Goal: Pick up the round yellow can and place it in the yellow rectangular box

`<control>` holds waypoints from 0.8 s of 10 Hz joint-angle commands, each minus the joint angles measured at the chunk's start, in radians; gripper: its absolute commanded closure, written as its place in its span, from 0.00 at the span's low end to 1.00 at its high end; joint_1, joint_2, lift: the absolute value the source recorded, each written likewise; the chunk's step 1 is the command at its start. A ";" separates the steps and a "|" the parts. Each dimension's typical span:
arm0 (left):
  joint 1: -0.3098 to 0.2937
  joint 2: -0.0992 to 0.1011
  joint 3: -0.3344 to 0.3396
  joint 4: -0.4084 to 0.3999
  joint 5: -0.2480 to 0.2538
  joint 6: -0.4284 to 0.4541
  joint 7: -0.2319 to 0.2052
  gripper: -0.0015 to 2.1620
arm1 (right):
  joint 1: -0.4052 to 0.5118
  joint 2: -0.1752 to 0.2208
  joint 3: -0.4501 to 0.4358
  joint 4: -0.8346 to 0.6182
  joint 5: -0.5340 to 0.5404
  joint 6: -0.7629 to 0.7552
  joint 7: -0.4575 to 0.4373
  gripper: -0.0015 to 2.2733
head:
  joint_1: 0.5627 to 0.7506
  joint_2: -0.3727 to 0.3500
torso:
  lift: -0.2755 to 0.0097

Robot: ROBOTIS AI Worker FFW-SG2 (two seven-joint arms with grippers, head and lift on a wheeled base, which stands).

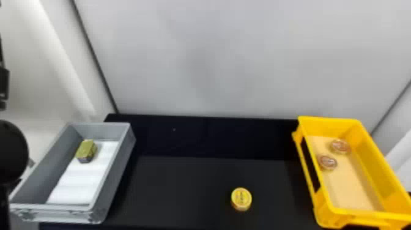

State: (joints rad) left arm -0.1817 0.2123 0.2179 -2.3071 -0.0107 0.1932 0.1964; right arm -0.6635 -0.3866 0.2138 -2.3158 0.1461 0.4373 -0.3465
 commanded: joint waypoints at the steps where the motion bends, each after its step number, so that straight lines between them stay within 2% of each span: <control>1: -0.002 -0.002 0.000 0.000 0.000 0.003 0.000 0.04 | 0.004 -0.001 -0.005 -0.011 -0.002 0.020 -0.002 0.04 | 0.70 0.59 | 0.96; 5: -0.005 0.001 -0.006 -0.001 0.000 0.003 0.000 0.04 | 0.007 0.002 -0.007 -0.010 -0.008 0.023 0.000 0.04 | 0.70 0.59 | 0.96; 6: -0.004 0.001 -0.006 0.000 0.000 0.003 0.000 0.04 | -0.004 0.009 -0.010 -0.010 -0.037 0.055 -0.002 0.04 | 0.70 0.59 | 0.96; 7: -0.001 0.001 -0.006 0.000 0.000 0.000 0.000 0.04 | -0.030 0.049 -0.042 -0.017 -0.120 0.209 0.003 0.04 | 0.70 0.59 | 0.96; 8: 0.004 0.003 -0.003 0.000 0.002 0.000 0.000 0.04 | -0.074 0.097 -0.071 -0.024 -0.145 0.414 0.061 0.05 | 0.70 0.59 | 0.96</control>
State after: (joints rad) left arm -0.1836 0.2136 0.2121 -2.3080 -0.0107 0.1946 0.1964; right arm -0.6891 -0.3464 0.1806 -2.3310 0.0612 0.6151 -0.3224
